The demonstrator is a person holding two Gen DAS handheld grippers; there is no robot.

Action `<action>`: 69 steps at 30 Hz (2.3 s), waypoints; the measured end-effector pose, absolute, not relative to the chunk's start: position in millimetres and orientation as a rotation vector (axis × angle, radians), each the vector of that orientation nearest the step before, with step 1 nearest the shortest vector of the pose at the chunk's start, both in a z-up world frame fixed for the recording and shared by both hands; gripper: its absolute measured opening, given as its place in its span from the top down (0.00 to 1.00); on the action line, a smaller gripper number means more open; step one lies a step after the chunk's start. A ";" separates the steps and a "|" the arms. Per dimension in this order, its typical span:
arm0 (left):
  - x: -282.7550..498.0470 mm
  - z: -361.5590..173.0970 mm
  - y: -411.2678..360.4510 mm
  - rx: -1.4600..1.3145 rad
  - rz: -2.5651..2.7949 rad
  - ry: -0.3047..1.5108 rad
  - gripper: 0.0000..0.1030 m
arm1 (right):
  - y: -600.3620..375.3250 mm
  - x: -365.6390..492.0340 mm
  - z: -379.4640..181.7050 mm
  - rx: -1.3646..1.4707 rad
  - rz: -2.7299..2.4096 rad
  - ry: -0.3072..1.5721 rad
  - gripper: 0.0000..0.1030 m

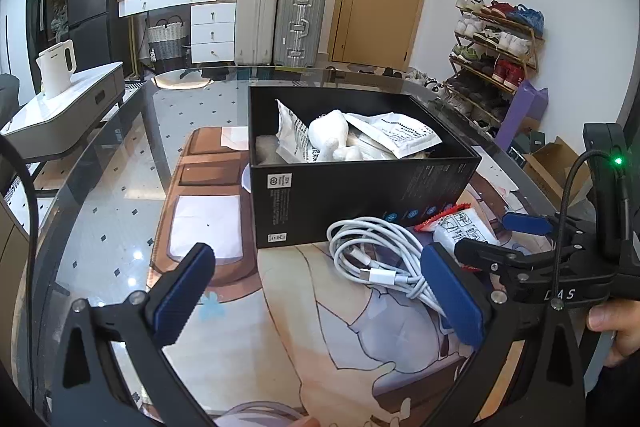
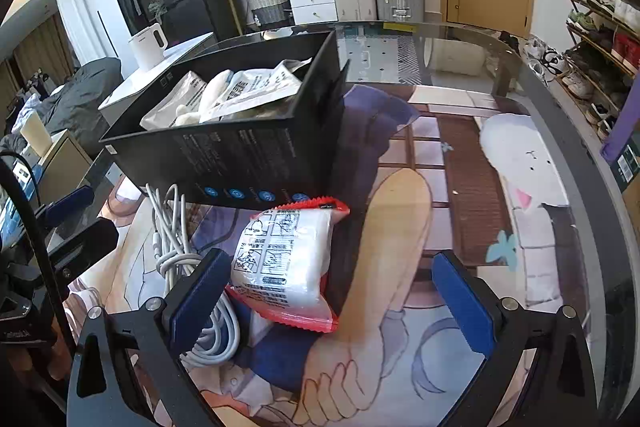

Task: Organize soft objects
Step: 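Reach the right tool to the red-edged white sachet and grasp it, then grasp the coiled white cable with the left tool while the right tool holds the sachet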

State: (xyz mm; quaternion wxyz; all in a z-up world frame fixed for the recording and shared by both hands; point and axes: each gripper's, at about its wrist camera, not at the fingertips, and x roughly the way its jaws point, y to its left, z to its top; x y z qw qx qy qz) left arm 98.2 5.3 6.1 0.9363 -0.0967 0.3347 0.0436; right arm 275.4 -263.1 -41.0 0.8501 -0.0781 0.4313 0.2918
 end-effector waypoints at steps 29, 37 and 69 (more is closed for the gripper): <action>99.1 3.7 10.2 -0.179 0.097 0.720 0.00 | -244.9 253.9 -47.5 -0.261 0.728 0.907 0.47; 98.8 -1.2 3.0 -0.150 0.091 0.751 0.00 | -246.3 234.6 -48.5 -0.274 0.776 0.899 0.47; 118.3 -20.7 -36.1 -0.097 0.083 0.905 0.00 | -288.4 244.4 -31.3 -0.195 0.737 0.876 0.53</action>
